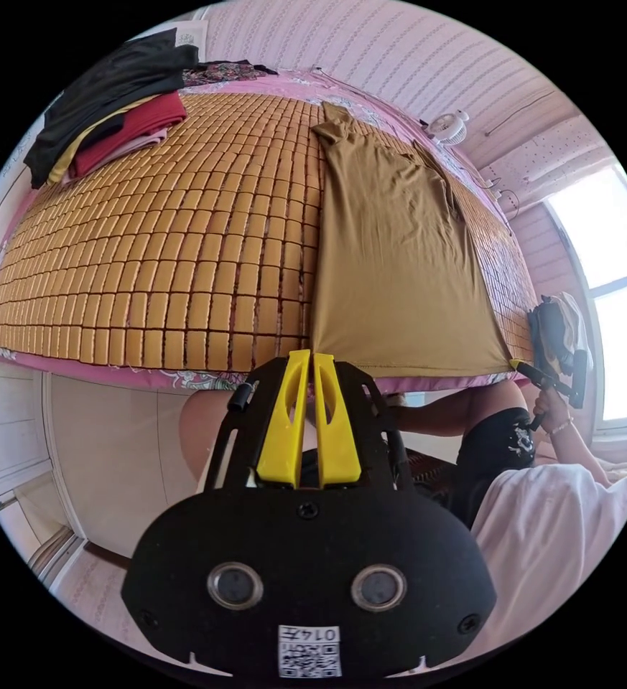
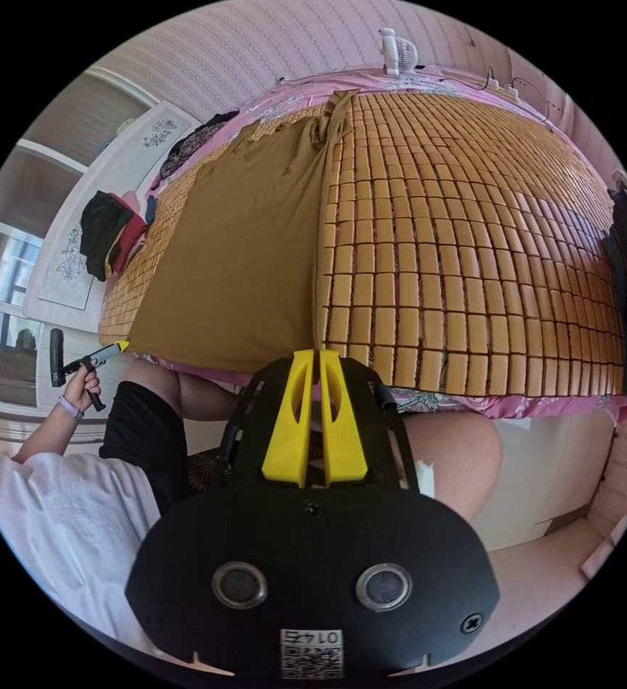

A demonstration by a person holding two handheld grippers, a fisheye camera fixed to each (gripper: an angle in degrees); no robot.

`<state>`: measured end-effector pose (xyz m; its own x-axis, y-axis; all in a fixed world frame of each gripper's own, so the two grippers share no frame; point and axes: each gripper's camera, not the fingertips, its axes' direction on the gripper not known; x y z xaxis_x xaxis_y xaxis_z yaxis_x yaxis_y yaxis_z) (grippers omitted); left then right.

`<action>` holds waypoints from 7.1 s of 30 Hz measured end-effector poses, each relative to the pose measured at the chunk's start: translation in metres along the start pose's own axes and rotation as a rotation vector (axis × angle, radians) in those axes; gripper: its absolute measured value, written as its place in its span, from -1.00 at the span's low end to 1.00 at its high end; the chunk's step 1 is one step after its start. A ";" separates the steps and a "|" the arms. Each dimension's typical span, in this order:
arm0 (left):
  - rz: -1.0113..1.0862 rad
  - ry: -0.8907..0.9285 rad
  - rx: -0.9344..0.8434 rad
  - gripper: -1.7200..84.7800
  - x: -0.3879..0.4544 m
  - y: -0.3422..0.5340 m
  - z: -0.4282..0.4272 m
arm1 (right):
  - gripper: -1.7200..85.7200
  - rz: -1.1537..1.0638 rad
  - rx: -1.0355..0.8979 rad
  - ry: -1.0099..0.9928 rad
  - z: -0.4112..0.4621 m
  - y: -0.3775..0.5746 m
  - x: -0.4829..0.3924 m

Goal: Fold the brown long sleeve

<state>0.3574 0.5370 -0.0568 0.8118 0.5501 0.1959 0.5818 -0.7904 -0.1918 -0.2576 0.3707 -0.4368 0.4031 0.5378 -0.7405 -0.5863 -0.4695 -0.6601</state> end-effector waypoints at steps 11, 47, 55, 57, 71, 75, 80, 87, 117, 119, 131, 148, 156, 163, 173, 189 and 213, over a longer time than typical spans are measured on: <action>-0.008 -0.031 -0.045 -0.98 0.028 0.041 0.013 | -0.93 0.005 -0.060 0.020 0.009 0.020 -0.013; 0.307 -0.020 0.373 -0.97 0.218 0.150 -0.082 | -0.90 -0.107 0.383 0.114 -0.068 0.177 -0.054; 0.407 0.005 0.355 -0.98 0.272 0.103 -0.065 | -0.80 -0.255 0.366 -0.060 -0.052 0.136 -0.039; 0.430 -0.004 0.333 -0.98 0.286 0.073 -0.049 | -0.81 -0.280 0.374 -0.036 -0.044 0.105 -0.037; 0.498 -0.067 0.169 -0.98 0.349 -0.193 0.094 | -0.74 -0.221 0.321 0.054 0.052 -0.268 -0.007; 0.496 -0.030 0.122 -0.98 0.355 -0.224 0.106 | -0.77 -0.119 0.280 0.122 0.102 -0.352 0.005; 0.486 0.001 0.105 -0.98 0.363 -0.249 0.107 | -0.92 -0.022 0.186 0.164 0.122 -0.382 0.033; 0.429 -0.042 0.073 -0.98 0.387 -0.286 0.106 | -0.93 0.085 0.356 0.312 0.011 -0.218 0.078; 0.584 0.100 -0.050 -0.85 0.580 -0.517 0.171 | -0.95 0.255 0.397 0.419 -0.021 -0.160 0.116; 0.589 0.094 -0.063 -0.85 0.584 -0.521 0.169 | -0.94 0.301 0.404 0.520 -0.049 -0.115 0.104; 0.709 0.043 0.010 -0.83 0.621 -0.566 0.139 | -0.85 0.559 0.126 0.602 -0.056 0.008 0.107; 0.684 -0.073 -0.021 -0.96 0.636 -0.590 0.181 | -0.98 0.539 0.145 0.743 -0.022 -0.029 0.143; 0.639 -0.021 -0.003 -0.93 0.606 -0.572 0.171 | -0.98 0.530 0.186 0.715 -0.041 -0.029 0.121; 0.673 0.043 0.053 -0.92 0.556 -0.507 0.116 | -0.98 0.467 0.075 0.676 -0.006 -0.039 0.111; 0.162 -0.078 0.100 -0.91 0.342 -0.394 0.050 | -0.98 0.133 0.084 0.656 -0.032 -0.156 0.047; 0.038 -0.121 0.097 -0.86 0.166 -0.258 0.065 | -0.81 -0.507 0.182 0.015 0.237 -0.650 -0.358; 0.129 0.017 0.154 -0.83 0.084 -0.194 0.076 | -0.85 -1.434 -0.204 -0.710 0.220 -0.658 -0.605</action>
<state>0.3165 0.7575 -0.0758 0.8800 0.4412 0.1758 0.4746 -0.8029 -0.3608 -0.2697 0.5084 0.4732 0.0851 0.7659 0.6373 0.0905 0.6311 -0.7704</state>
